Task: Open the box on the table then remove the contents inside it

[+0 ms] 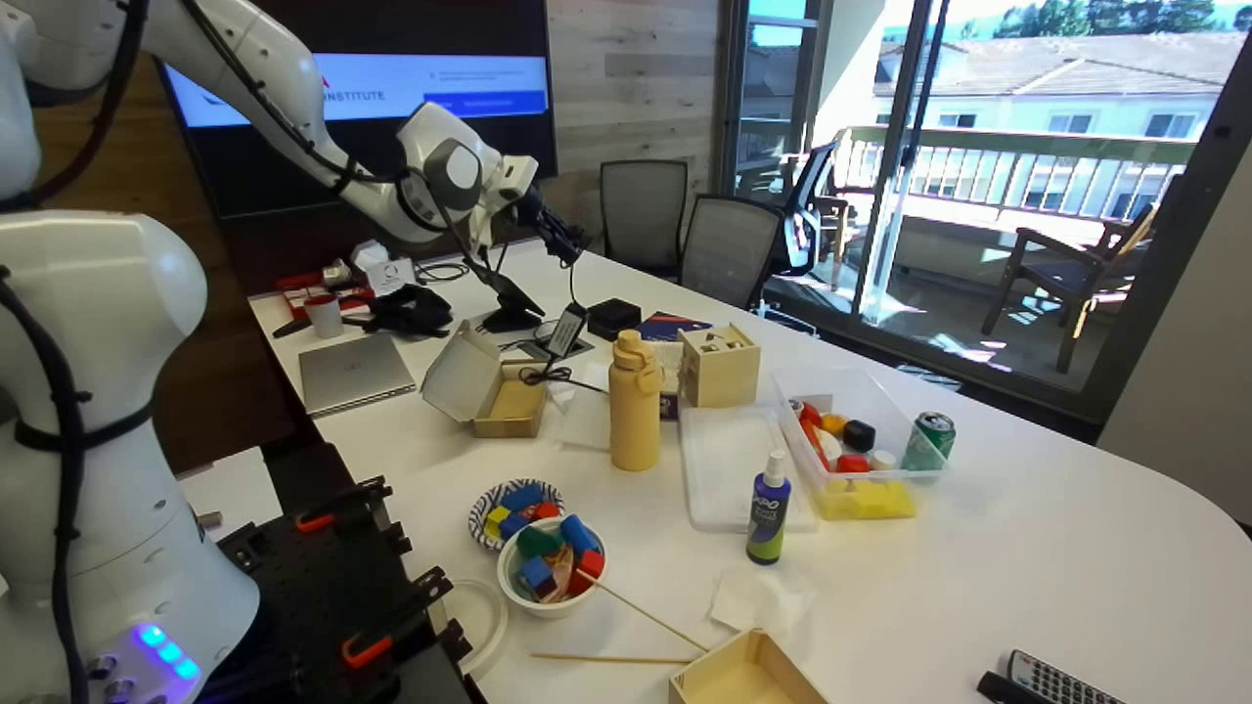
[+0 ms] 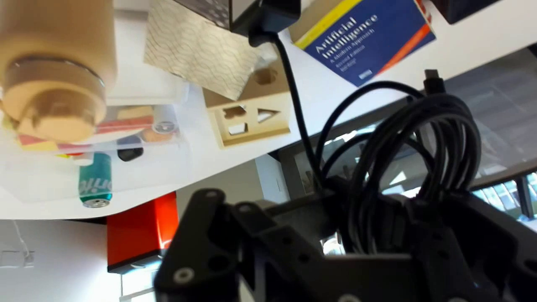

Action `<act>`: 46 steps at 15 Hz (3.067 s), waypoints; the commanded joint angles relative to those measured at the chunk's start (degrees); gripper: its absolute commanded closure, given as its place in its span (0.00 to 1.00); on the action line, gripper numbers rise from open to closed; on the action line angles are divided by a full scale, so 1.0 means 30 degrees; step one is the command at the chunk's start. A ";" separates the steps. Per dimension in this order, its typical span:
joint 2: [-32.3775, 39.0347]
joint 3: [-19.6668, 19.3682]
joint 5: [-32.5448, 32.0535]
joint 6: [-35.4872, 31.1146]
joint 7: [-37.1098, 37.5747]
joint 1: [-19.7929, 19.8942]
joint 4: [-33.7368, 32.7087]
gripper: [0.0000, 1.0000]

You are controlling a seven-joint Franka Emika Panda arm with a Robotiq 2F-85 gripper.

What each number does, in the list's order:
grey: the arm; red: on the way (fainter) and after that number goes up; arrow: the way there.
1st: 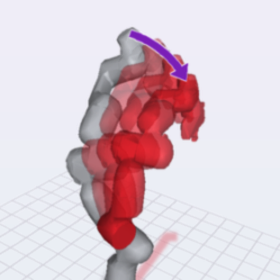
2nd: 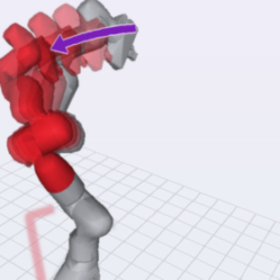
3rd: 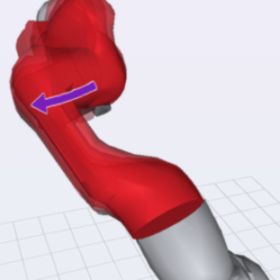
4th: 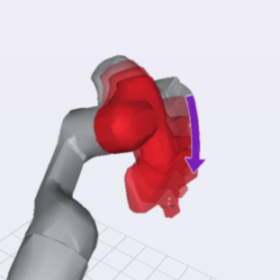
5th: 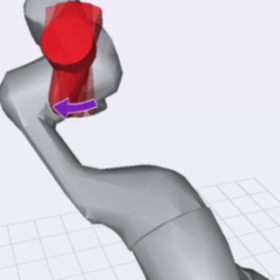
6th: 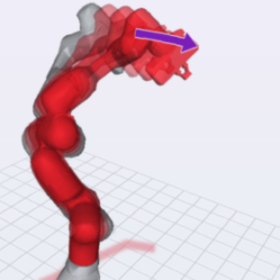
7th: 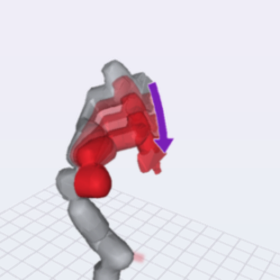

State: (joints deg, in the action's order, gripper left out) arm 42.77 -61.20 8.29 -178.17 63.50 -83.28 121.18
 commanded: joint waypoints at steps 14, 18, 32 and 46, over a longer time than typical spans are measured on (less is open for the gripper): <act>0.4769 -0.1300 0.1147 0.2187 0.0182 0.0631 -0.1235 1.00; 0.6021 -0.1223 0.0619 0.3073 -0.0096 0.0487 -0.1384 1.00; 0.4399 0.1418 -0.0539 0.4543 -0.4797 0.2393 -0.1925 0.30; -0.4649 0.2609 -0.1508 0.4803 -0.8566 0.1335 -0.0124 0.00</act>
State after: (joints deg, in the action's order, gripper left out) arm 37.71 -54.14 6.55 -166.29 40.31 -78.53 117.31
